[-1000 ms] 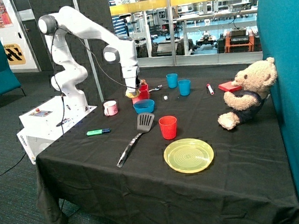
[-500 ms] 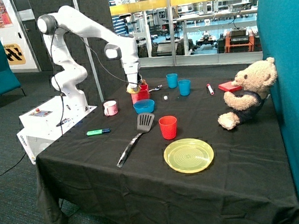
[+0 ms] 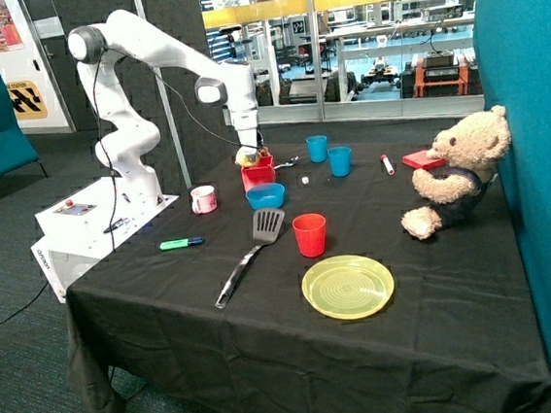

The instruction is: Put the ball in the red pot

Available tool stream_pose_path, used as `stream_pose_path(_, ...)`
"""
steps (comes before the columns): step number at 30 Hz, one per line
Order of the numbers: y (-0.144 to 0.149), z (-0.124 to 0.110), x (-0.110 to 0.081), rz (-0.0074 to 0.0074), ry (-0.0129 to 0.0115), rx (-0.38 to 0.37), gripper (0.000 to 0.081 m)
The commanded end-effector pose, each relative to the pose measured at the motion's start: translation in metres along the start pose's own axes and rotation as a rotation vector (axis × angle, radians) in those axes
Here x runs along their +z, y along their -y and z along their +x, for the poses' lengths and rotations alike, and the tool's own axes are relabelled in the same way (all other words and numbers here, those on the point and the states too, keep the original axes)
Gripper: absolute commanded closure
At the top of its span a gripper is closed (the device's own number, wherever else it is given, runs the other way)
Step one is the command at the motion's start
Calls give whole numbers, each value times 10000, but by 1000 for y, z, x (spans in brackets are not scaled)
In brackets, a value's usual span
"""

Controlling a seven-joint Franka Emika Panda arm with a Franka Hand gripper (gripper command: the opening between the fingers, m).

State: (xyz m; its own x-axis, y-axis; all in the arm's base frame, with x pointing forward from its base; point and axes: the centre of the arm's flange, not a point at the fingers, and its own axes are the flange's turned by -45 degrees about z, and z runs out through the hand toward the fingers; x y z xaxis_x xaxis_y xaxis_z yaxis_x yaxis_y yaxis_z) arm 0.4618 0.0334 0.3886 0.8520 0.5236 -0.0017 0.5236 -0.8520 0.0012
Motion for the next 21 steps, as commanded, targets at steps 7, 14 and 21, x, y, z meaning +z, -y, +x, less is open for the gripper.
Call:
stream_pose_path(7, 40, 13, 1, 11, -17, -757, 808)
stream_pose_path(14, 57, 23, 2, 11, -17, -1076, 808)
stream_pose_path(21, 69, 28, 4, 11, -17, -1254, 808)
